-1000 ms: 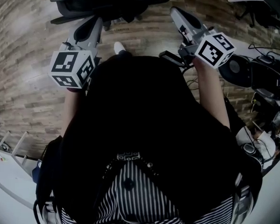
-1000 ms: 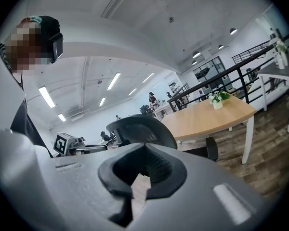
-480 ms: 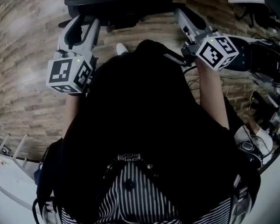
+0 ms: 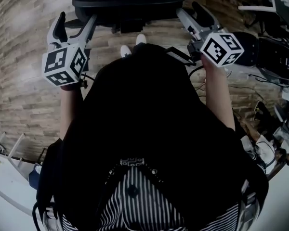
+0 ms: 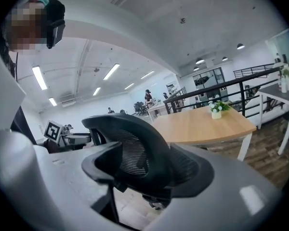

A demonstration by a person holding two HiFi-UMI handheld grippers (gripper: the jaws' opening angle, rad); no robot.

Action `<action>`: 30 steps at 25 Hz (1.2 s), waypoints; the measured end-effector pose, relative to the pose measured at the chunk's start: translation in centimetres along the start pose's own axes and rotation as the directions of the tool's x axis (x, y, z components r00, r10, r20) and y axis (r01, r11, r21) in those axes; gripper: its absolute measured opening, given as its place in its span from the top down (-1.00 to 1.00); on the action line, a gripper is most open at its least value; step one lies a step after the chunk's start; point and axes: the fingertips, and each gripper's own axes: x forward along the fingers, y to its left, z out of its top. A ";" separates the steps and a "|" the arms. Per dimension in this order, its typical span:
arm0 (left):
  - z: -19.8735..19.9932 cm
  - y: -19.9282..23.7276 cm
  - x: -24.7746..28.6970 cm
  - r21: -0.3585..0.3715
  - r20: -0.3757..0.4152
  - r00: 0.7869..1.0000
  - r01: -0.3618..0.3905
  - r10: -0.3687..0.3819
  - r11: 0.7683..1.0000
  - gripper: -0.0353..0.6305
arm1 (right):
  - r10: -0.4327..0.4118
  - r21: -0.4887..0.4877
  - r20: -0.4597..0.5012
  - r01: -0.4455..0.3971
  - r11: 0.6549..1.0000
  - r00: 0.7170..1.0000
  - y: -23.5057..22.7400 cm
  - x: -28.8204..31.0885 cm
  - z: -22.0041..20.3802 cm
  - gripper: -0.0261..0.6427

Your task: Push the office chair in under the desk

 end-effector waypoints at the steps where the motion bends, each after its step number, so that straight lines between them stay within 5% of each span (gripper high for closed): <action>1: -0.1 0.0 0.1 0.003 -0.008 1.000 -0.009 0.009 1.000 -0.38 | 0.011 -0.013 -0.011 -0.011 1.000 1.000 0.0 0.1 0.1 0.03; 6: -0.6 -0.8 2.5 -0.049 -0.038 0.999 0.023 -0.025 0.999 -0.42 | 0.048 -0.086 -0.069 -0.054 0.995 0.996 -0.9 2.0 0.4 -0.02; 10: -0.4 -3.2 6.2 0.000 -0.089 0.994 0.068 -0.067 0.998 -0.35 | 0.075 -0.087 -0.098 -0.084 0.993 0.992 -4.0 3.0 0.9 -0.06; 16: 0.7 -1.0 10.0 -0.022 -0.107 0.993 0.047 -0.049 0.999 -0.35 | 0.105 -0.097 -0.146 -0.120 0.988 0.984 -5.0 7.4 1.1 -0.08; 23: 1.2 0.2 18.5 -0.003 -0.149 0.989 -0.021 0.021 1.000 -0.27 | 0.075 -0.099 -0.155 -0.091 0.991 0.985 -12.3 12.4 2.7 -0.08; 30: 2.0 -2.0 18.0 0.015 -0.168 0.985 -0.030 0.032 0.999 -0.27 | 0.098 -0.090 -0.135 -0.110 0.990 0.986 -11.7 11.1 3.8 -0.07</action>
